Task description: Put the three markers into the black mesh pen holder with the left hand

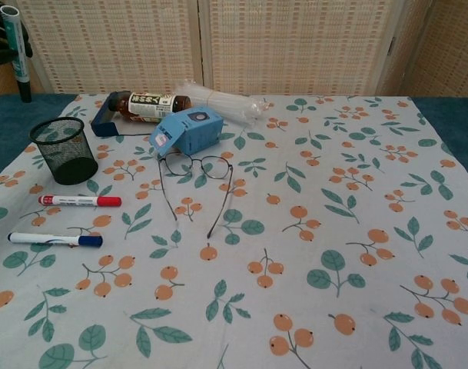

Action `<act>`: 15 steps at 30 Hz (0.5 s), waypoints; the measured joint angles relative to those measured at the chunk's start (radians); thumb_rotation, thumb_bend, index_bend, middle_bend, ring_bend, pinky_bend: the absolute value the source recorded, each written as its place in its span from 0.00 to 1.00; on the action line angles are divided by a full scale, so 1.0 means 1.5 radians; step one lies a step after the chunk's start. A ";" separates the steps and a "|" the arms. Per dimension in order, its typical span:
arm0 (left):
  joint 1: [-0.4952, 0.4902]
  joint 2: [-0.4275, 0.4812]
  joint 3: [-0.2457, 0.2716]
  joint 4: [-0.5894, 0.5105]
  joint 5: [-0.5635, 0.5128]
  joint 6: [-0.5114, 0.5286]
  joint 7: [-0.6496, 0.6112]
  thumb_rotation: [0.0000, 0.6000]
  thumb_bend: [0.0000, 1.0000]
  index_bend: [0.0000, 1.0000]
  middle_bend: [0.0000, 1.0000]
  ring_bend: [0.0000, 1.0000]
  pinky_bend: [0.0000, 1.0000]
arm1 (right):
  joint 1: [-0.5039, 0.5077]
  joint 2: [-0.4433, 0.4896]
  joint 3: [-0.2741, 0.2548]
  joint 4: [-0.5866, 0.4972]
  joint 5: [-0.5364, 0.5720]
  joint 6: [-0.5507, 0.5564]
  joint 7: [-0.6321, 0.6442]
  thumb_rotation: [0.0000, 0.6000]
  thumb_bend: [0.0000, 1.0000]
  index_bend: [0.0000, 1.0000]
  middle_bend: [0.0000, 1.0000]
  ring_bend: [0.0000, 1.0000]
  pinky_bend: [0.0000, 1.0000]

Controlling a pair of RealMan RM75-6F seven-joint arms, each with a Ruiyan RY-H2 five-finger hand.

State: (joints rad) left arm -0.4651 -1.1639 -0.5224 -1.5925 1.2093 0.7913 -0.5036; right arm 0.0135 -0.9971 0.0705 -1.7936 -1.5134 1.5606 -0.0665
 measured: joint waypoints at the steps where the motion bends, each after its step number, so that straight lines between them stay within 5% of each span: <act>1: -0.010 -0.009 0.002 0.018 0.003 -0.005 -0.016 1.00 0.40 0.55 0.60 0.20 0.17 | 0.000 0.000 0.000 0.000 0.001 0.001 -0.001 1.00 0.10 0.25 0.12 0.25 0.16; 15: -0.078 -0.108 0.067 0.154 0.025 -0.009 -0.109 1.00 0.40 0.55 0.60 0.20 0.16 | -0.004 0.002 0.005 0.001 0.008 0.004 0.005 1.00 0.10 0.25 0.12 0.25 0.16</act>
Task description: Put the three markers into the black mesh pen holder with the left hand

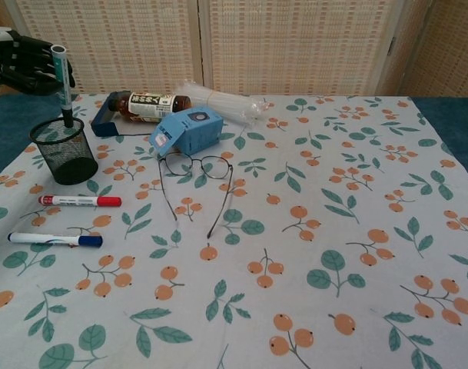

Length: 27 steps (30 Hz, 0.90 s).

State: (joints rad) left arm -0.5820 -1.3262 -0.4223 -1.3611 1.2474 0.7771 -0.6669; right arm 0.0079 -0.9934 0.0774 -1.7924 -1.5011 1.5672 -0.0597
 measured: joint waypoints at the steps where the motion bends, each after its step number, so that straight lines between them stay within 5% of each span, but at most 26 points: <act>1: -0.003 -0.004 0.002 0.007 -0.001 0.000 -0.002 1.00 0.40 0.55 0.60 0.20 0.16 | 0.000 0.000 0.000 0.000 0.000 0.000 0.001 1.00 0.10 0.25 0.12 0.25 0.16; 17: -0.040 -0.033 0.044 0.101 0.000 -0.016 -0.021 1.00 0.40 0.54 0.52 0.18 0.16 | 0.000 0.002 0.001 -0.002 0.002 -0.004 0.002 1.00 0.10 0.25 0.12 0.25 0.16; 27: -0.052 -0.025 0.063 0.121 -0.001 -0.033 -0.018 1.00 0.40 0.38 0.22 0.07 0.13 | 0.000 0.001 0.001 -0.003 0.001 -0.003 0.001 1.00 0.10 0.25 0.12 0.25 0.16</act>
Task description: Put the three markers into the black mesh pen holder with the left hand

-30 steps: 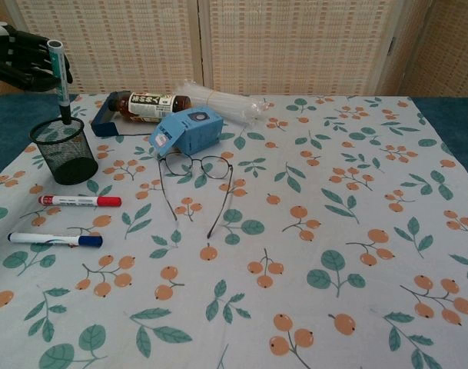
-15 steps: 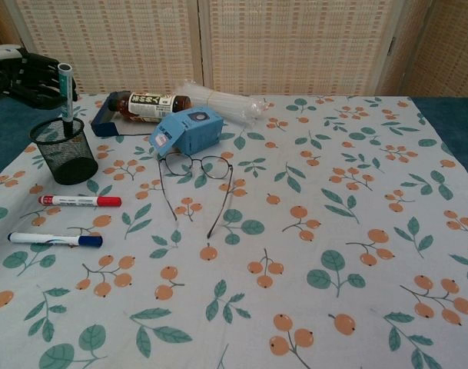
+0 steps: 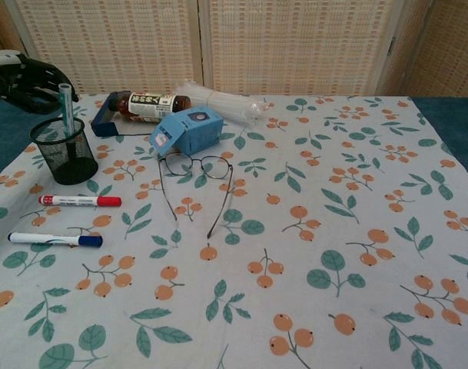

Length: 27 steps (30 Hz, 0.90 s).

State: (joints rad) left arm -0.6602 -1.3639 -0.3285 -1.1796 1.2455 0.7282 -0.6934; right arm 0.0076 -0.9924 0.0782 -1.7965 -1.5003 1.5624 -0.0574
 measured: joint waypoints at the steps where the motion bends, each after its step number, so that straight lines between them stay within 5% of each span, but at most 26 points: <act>1: -0.002 0.002 0.002 0.001 0.001 -0.004 0.000 1.00 0.40 0.34 0.18 0.05 0.12 | 0.000 0.000 0.000 0.000 0.000 0.000 0.000 1.00 0.10 0.25 0.12 0.25 0.16; 6: -0.008 0.009 0.010 0.007 0.006 -0.007 0.005 1.00 0.40 0.29 0.12 0.02 0.10 | 0.001 -0.001 0.000 0.000 0.000 -0.002 -0.002 1.00 0.10 0.25 0.12 0.25 0.16; 13: 0.017 0.047 0.023 -0.082 0.019 0.063 0.092 1.00 0.40 0.30 0.24 0.07 0.13 | 0.002 -0.002 0.002 0.004 0.010 -0.007 0.002 1.00 0.10 0.25 0.12 0.25 0.16; 21: 0.106 0.081 0.060 -0.338 0.003 0.295 0.487 1.00 0.39 0.30 0.30 0.10 0.14 | 0.004 -0.004 0.001 0.003 0.004 -0.009 0.000 1.00 0.10 0.25 0.12 0.25 0.16; 27: 0.193 0.020 0.142 -0.476 0.026 0.491 0.805 1.00 0.39 0.31 0.29 0.10 0.14 | -0.002 0.000 -0.002 -0.006 -0.012 0.009 -0.002 1.00 0.10 0.25 0.12 0.25 0.16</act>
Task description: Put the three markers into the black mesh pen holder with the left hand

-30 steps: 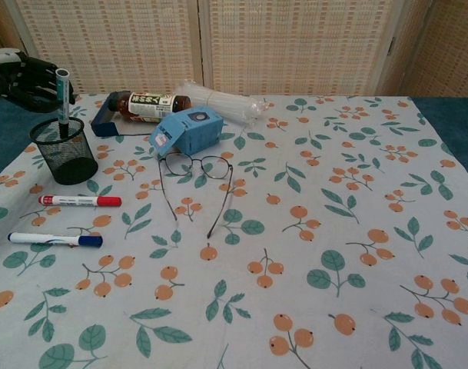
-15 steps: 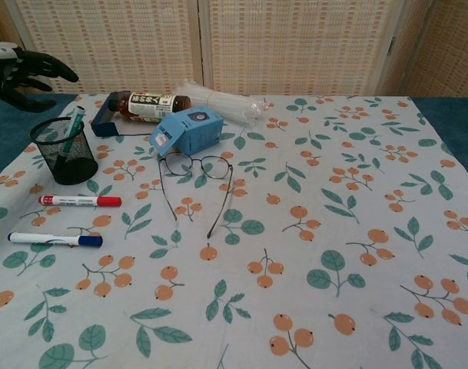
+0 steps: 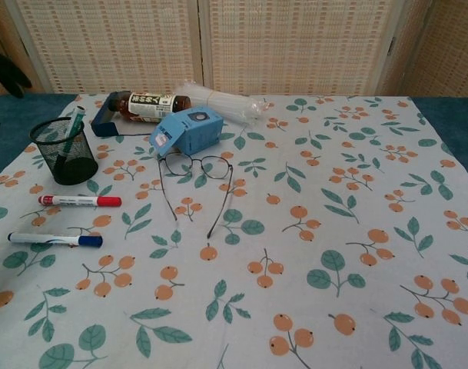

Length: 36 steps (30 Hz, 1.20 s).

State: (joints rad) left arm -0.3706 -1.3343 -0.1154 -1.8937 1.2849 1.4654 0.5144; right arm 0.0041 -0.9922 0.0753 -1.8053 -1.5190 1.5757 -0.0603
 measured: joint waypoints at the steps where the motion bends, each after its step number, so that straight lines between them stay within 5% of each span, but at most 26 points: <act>1: 0.011 -0.019 0.014 -0.007 0.002 0.017 0.034 1.00 0.39 0.31 0.29 0.10 0.14 | -0.001 0.001 0.000 -0.001 -0.001 0.003 0.001 1.00 0.10 0.25 0.12 0.25 0.16; 8: 0.061 -0.188 0.075 0.038 -0.006 0.053 0.156 1.00 0.39 0.31 0.28 0.10 0.14 | -0.002 0.002 0.000 0.001 -0.001 0.001 0.004 1.00 0.10 0.25 0.12 0.25 0.16; 17: 0.060 -0.312 0.066 0.143 -0.027 0.033 0.243 1.00 0.39 0.31 0.27 0.10 0.14 | 0.001 0.000 0.002 0.006 0.006 -0.006 0.005 1.00 0.10 0.25 0.12 0.25 0.16; 36: 0.034 -0.370 0.005 0.258 -0.085 -0.018 0.262 1.00 0.39 0.31 0.28 0.10 0.14 | 0.002 0.003 0.003 0.009 0.011 -0.010 0.014 1.00 0.10 0.25 0.12 0.25 0.16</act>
State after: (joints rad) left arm -0.3204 -1.8898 -0.1074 -1.5069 1.1578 1.4389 0.9068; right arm 0.0067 -0.9882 0.0798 -1.7916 -1.5019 1.5608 -0.0396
